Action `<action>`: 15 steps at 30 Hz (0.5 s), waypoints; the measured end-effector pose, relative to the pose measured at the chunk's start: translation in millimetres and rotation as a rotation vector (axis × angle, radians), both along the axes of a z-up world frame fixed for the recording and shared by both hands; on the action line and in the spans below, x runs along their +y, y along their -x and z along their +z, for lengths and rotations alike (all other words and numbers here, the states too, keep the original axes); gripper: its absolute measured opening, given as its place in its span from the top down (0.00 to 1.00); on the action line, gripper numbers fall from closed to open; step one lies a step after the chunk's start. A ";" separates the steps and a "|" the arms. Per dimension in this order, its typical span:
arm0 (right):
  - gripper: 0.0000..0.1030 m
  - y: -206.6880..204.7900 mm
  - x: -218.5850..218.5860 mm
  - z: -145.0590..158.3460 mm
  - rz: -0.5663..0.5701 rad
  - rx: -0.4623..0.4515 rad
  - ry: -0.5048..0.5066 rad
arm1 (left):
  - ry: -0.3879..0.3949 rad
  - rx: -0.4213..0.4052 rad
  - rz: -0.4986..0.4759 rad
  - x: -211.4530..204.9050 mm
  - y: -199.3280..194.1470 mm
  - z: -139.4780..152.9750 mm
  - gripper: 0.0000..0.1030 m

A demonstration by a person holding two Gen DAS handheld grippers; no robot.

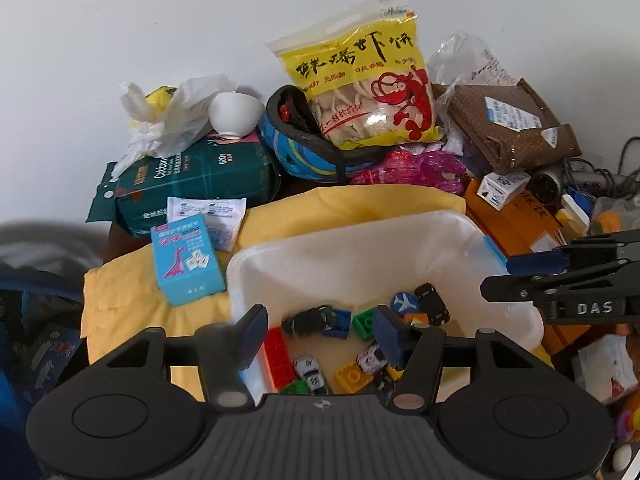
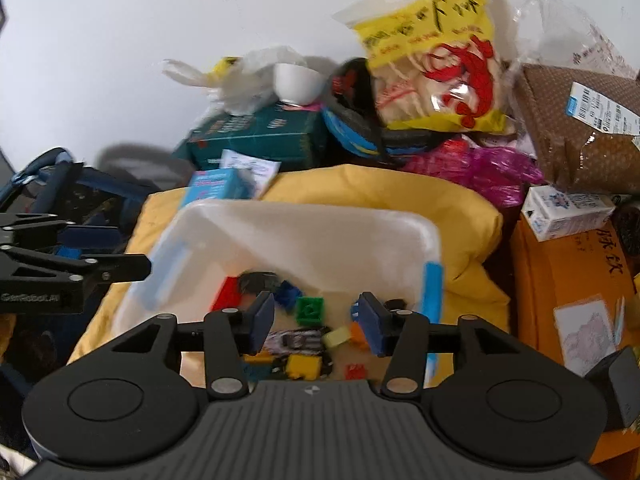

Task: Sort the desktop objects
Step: 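Carry both items over the white bin and open both grippers to drop them, then grasp the blue block with the right gripper while the left gripper grasps the yellow block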

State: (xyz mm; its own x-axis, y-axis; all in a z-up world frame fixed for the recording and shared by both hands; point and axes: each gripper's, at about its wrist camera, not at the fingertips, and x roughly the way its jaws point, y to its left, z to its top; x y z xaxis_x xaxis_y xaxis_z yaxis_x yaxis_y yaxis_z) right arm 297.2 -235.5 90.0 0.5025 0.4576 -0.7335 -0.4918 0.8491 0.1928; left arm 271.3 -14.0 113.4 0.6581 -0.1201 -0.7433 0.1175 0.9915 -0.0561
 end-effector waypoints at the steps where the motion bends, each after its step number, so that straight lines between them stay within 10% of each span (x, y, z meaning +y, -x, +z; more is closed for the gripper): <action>1: 0.51 12.5 3.4 -0.4 0.021 -0.013 -0.006 | 0.006 -0.015 -0.001 3.9 13.5 -3.3 0.40; 8: 0.48 108.0 37.2 -45.8 0.190 0.003 0.024 | -0.015 0.022 -0.043 17.1 98.3 -64.4 0.36; 15: 0.48 100.9 76.6 -118.1 0.117 0.120 0.068 | -0.085 0.146 -0.014 25.5 92.8 -147.3 0.37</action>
State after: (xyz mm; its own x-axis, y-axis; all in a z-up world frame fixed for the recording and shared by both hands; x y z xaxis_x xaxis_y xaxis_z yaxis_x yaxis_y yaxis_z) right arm 196.3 -159.0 -28.1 0.3555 0.4554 -0.8162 -0.5648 0.8005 0.2006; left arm 178.5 11.5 -34.0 0.5410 -0.0615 -0.8388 0.1282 0.9917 0.0099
